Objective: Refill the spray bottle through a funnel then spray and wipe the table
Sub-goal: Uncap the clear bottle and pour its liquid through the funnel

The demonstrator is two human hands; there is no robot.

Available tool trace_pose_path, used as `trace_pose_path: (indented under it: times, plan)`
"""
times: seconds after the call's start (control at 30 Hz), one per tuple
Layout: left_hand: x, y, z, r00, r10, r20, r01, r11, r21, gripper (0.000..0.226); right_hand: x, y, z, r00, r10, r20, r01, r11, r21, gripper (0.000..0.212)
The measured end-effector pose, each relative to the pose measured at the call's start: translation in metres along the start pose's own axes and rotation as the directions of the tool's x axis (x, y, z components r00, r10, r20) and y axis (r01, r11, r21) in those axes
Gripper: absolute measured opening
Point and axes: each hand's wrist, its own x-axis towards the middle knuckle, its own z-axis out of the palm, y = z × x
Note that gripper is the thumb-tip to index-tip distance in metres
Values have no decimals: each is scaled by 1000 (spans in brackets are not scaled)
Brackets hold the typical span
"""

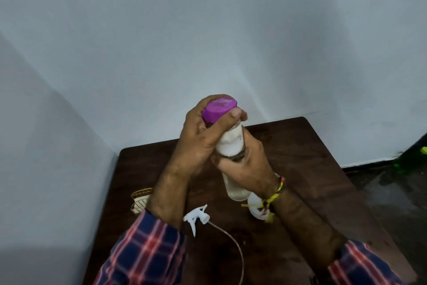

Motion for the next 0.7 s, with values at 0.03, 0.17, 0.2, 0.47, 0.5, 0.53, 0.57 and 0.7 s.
trace_pose_path:
  times: [0.03,0.17,0.2,0.47,0.5,0.53,0.57,0.7]
  plan:
    - [1,2,-2,999,-12,41,14,999,-48,27,1,0,-4,999,8,31,-8,1000,-4,48]
    - [4,-1,16,987,27,-160,-6,992,128,32,2,4,-1,994,28,-102,-47,980,-194,36]
    - [2,1,23,972,47,-229,7,973,231,37,2,4,0,992,15,-128,-47,966,-253,37]
    - [-18,37,21,864,370,-341,-191,868,458,43,2,0,-29,970,-79,-228,-4,939,-344,35]
    - [-13,35,17,921,307,-242,-185,888,421,30,2,-1,-28,970,-79,-230,-3,942,-336,34]
    - [-8,35,15,972,211,-99,-164,920,355,27,1,-2,-27,972,-70,-226,-8,945,-328,35]
    - [-5,33,13,991,130,24,-132,950,284,33,0,-3,-26,976,-56,-212,-15,947,-320,35]
    - [-1,36,14,975,222,-22,-176,826,536,44,-9,-3,-24,988,-34,-151,-9,961,-276,39]
